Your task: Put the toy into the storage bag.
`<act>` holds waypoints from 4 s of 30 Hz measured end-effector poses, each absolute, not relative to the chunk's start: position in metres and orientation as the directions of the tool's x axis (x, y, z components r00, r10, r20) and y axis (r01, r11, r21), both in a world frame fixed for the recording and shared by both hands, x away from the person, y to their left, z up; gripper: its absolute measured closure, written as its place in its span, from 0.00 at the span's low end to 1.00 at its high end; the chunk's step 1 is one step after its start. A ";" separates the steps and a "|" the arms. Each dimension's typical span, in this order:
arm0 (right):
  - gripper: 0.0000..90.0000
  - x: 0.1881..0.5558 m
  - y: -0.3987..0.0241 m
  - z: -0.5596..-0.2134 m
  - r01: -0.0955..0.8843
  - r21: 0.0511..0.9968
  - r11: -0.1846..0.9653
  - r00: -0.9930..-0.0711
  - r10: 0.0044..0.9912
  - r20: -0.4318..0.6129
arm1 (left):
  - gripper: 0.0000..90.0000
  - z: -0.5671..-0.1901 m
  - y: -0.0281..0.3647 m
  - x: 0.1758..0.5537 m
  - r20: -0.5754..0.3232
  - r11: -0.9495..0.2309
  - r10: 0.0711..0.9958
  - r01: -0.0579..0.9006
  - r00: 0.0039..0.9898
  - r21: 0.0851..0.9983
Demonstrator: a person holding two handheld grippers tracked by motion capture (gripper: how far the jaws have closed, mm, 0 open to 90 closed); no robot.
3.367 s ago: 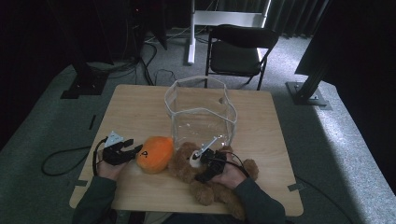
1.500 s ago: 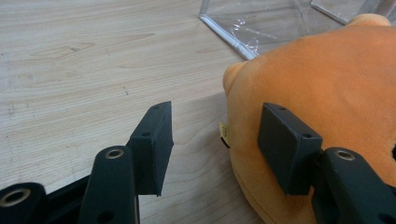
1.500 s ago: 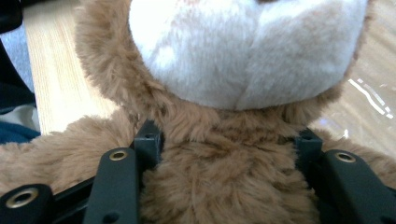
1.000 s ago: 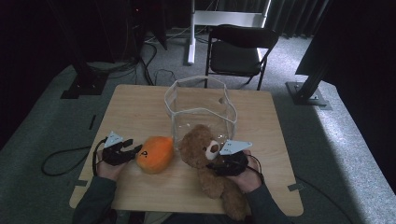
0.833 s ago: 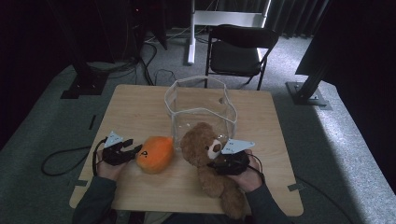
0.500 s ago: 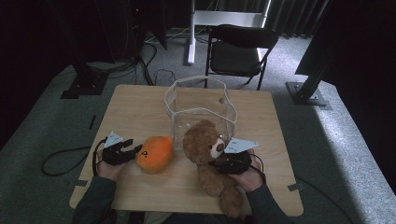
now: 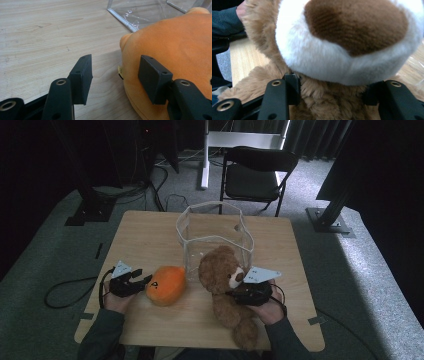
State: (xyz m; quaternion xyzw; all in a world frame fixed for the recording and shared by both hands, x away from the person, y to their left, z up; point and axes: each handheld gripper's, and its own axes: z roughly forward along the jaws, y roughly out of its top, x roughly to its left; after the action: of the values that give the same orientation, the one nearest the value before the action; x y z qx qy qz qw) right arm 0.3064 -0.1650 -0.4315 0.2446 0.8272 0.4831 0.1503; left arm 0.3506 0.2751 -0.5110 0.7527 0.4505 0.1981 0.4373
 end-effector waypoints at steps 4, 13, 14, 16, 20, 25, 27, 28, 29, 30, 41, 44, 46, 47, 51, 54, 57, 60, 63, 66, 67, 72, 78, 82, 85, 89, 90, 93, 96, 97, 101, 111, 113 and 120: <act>0.52 0.305 -0.168 -0.429 0.255 0.880 0.401 -0.830 0.558 -0.014 | 0.50 -0.511 0.275 0.351 -0.095 -0.212 0.852 0.505 0.515 0.837; 0.52 0.304 -0.171 -0.424 0.246 0.888 0.389 -0.825 0.565 -0.019 | 0.50 -0.511 0.275 0.351 -0.096 -0.209 0.853 0.505 0.513 0.838; 0.52 0.303 -0.172 -0.423 0.247 0.889 0.386 -0.825 0.565 -0.016 | 0.50 -0.511 0.275 0.351 -0.096 -0.209 0.853 0.505 0.514 0.838; 0.52 0.303 -0.172 -0.422 0.243 0.891 0.384 -0.824 0.566 -0.019 | 0.50 -0.511 0.275 0.351 -0.095 -0.211 0.853 0.504 0.514 0.838; 0.52 0.302 -0.175 -0.420 0.242 0.894 0.378 -0.822 0.569 -0.019 | 0.50 -0.511 0.275 0.351 -0.094 -0.210 0.854 0.504 0.512 0.838; 0.52 0.301 -0.177 -0.416 0.234 0.898 0.372 -0.821 0.571 -0.023 | 0.50 -0.511 0.275 0.351 -0.089 -0.212 0.855 0.501 0.511 0.839; 0.52 0.301 -0.178 -0.415 0.233 0.899 0.370 -0.820 0.572 -0.024 | 0.50 -0.511 0.275 0.351 -0.089 -0.211 0.856 0.501 0.510 0.840; 0.52 0.300 -0.179 -0.415 0.231 0.900 0.369 -0.819 0.573 -0.025 | 0.50 -0.511 0.276 0.351 -0.089 -0.211 0.856 0.501 0.509 0.839; 0.52 0.300 -0.179 -0.414 0.231 0.901 0.367 -0.819 0.573 -0.024 | 0.50 -0.511 0.275 0.351 -0.090 -0.210 0.856 0.501 0.509 0.840; 0.52 0.300 -0.180 -0.413 0.231 0.902 0.365 -0.819 0.574 -0.023 | 0.49 -0.511 0.276 0.351 -0.089 -0.210 0.856 0.500 0.509 0.840; 0.52 0.298 -0.184 -0.408 0.222 0.909 0.352 -0.814 0.581 -0.027 | 0.46 -0.511 0.277 0.351 -0.080 -0.204 0.866 0.494 0.494 0.845; 0.52 0.297 -0.185 -0.406 0.218 0.911 0.349 -0.815 0.579 -0.027 | 0.44 -0.511 0.278 0.351 -0.082 -0.198 0.868 0.492 0.490 0.848; 0.52 0.296 -0.187 -0.405 0.215 0.913 0.347 -0.814 0.581 -0.030 | 0.44 -0.511 0.278 0.351 -0.080 -0.197 0.869 0.491 0.489 0.849; 0.52 0.296 -0.187 -0.404 0.214 0.914 0.345 -0.812 0.583 -0.029 | 0.44 -0.511 0.278 0.351 -0.081 -0.197 0.869 0.491 0.488 0.849; 0.52 0.295 -0.189 -0.401 0.208 0.917 0.339 -0.809 0.587 -0.033 | 0.44 -0.511 0.279 0.351 -0.079 -0.196 0.870 0.490 0.486 0.849; 0.52 0.295 -0.192 -0.399 0.204 0.920 0.334 -0.806 0.591 -0.036 | 0.44 -0.511 0.279 0.351 -0.079 -0.196 0.871 0.490 0.486 0.850; 0.52 0.294 -0.194 -0.397 0.202 0.923 0.328 -0.803 0.595 -0.035 | 0.44 -0.511 0.279 0.351 -0.078 -0.197 0.871 0.490 0.485 0.849; 0.52 0.294 -0.195 -0.396 0.199 0.924 0.325 -0.801 0.597 -0.037 | 0.44 -0.512 0.279 0.351 -0.077 -0.198 0.871 0.490 0.485 0.849; 0.52 0.294 -0.197 -0.394 0.196 0.927 0.319 -0.798 0.601 -0.038 | 0.44 -0.512 0.279 0.351 -0.077 -0.198 0.871 0.490 0.485 0.849; 0.52 0.293 -0.200 -0.392 0.194 0.930 0.313 -0.795 0.605 -0.038 | 0.44 -0.511 0.279 0.351 -0.076 -0.199 0.871 0.490 0.485 0.849; 0.52 0.293 -0.200 -0.392 0.191 0.931 0.311 -0.795 0.606 -0.039 | 0.44 -0.512 0.279 0.351 -0.076 -0.199 0.871 0.490 0.485 0.849; 0.52 0.292 -0.204 -0.388 0.187 0.935 0.300 -0.790 0.612 -0.038 | 0.44 -0.512 0.279 0.351 -0.075 -0.200 0.872 0.490 0.484 0.849; 0.52 0.292 -0.209 -0.384 0.181 0.940 0.288 -0.781 0.623 -0.040 | 0.44 -0.512 0.279 0.351 -0.074 -0.200 0.872 0.490 0.484 0.849; 0.52 0.292 -0.211 -0.382 0.176 0.942 0.284 -0.778 0.627 -0.044 | 0.44 -0.512 0.279 0.352 -0.074 -0.201 0.871 0.491 0.485 0.848; 0.52 0.292 -0.212 -0.380 0.173 0.943 0.283 -0.776 0.629 -0.046 | 0.44 -0.512 0.279 0.352 -0.075 -0.201 0.871 0.491 0.485 0.848; 0.52 0.291 -0.214 -0.378 0.168 0.945 0.281 -0.773 0.632 -0.050 | 0.44 -0.512 0.279 0.352 -0.076 -0.200 0.871 0.492 0.486 0.847; 0.52 0.291 -0.214 -0.378 0.168 0.945 0.279 -0.773 0.633 -0.050 | 0.44 -0.512 0.279 0.352 -0.075 -0.201 0.871 0.491 0.486 0.848; 0.52 0.290 -0.215 -0.376 0.164 0.947 0.278 -0.771 0.635 -0.053 | 0.44 -0.512 0.279 0.352 -0.076 -0.200 0.871 0.492 0.485 0.847; 0.52 0.290 -0.216 -0.375 0.159 0.948 0.274 -0.769 0.637 -0.055 | 0.44 -0.512 0.279 0.352 -0.075 -0.201 0.871 0.492 0.486 0.847; 0.52 0.289 -0.217 -0.374 0.159 0.949 0.273 -0.768 0.638 -0.055 | 0.44 -0.512 0.279 0.352 -0.075 -0.201 0.871 0.492 0.486 0.847; 0.52 0.289 -0.218 -0.374 0.158 0.951 0.267 -0.765 0.642 -0.053 | 0.44 -0.512 0.279 0.352 -0.075 -0.201 0.871 0.492 0.485 0.847; 0.52 0.289 -0.223 -0.368 0.143 0.957 0.252 -0.755 0.653 -0.059 | 0.44 -0.512 0.279 0.352 -0.075 -0.201 0.871 0.492 0.485 0.847; 0.52 0.288 -0.225 -0.366 0.139 0.959 0.247 -0.752 0.657 -0.060 | 0.44 -0.512 0.279 0.352 -0.075 -0.201 0.871 0.492 0.485 0.847; 0.52 0.289 -0.232 -0.361 0.127 0.963 0.239 -0.740 0.669 -0.068 | 0.44 -0.512 0.279 0.352 -0.075 -0.201 0.871 0.493 0.485 0.847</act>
State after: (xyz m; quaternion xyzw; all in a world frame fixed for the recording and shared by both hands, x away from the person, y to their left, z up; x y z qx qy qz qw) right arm 0.2885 -0.2316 -0.3610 0.2658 0.7487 0.5565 0.2433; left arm 0.3518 0.2786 -0.5118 0.7437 0.4585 0.2175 0.4351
